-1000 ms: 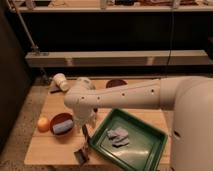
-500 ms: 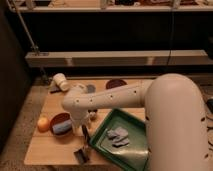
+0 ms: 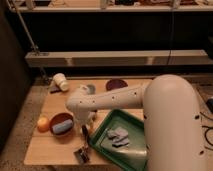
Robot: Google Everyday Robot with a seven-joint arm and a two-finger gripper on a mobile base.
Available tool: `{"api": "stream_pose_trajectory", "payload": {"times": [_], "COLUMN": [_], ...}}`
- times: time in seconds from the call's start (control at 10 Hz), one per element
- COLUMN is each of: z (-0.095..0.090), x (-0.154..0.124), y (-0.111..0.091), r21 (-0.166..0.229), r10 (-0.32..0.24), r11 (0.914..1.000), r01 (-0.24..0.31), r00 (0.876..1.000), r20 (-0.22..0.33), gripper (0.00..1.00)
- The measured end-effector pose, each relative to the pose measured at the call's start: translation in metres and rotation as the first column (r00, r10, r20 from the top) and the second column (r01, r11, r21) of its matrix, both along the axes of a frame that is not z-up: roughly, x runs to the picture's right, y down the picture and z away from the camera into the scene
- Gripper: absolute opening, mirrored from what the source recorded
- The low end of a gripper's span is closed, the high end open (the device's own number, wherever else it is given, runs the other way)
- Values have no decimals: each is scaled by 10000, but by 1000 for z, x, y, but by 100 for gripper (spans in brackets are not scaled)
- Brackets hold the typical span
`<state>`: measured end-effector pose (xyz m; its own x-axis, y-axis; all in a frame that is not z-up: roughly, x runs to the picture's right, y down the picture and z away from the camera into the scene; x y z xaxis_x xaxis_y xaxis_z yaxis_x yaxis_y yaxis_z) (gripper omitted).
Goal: Place brush in metal cup
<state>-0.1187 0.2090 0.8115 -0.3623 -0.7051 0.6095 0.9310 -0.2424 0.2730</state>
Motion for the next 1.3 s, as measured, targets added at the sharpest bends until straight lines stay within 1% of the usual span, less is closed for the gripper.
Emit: {"api": "stream_pose_trajectory", "payload": {"times": [0.3, 0.4, 0.5, 0.6, 0.7, 0.8, 0.9, 1.0, 1.1, 1.2, 1.3], "z": [9, 11, 10, 7, 2, -6, -21, -32, -46, -64, -73], "x": [-3, -5, -9, -11, -12, -11, -10, -9, -6, -2, 0], "y": [18, 23, 26, 28, 26, 20, 8, 0, -12, -28, -36], "r21": [-237, -284, -319, -330, -306, -265, -284, -300, -319, -389, -457], "r10": [-146, -236, -336, -374, -315, -192, 35, 185, 422, 778, 1001], "r11": [9996, 9993, 9989, 9987, 9990, 9994, 9996, 9994, 9987, 9966, 9946], "r01": [151, 244, 349, 393, 335, 212, -10, -155, -386, -727, -937], "r00": [9997, 9993, 9986, 9978, 9975, 9972, 9960, 9946, 9916, 9854, 9806], "r20": [209, 292, 406, 550, 638, 725, 889, 1025, 1226, 1514, 1686], "gripper": [53, 51, 44, 31, 23, 13, 3, 0, 0, 0, 0]}}
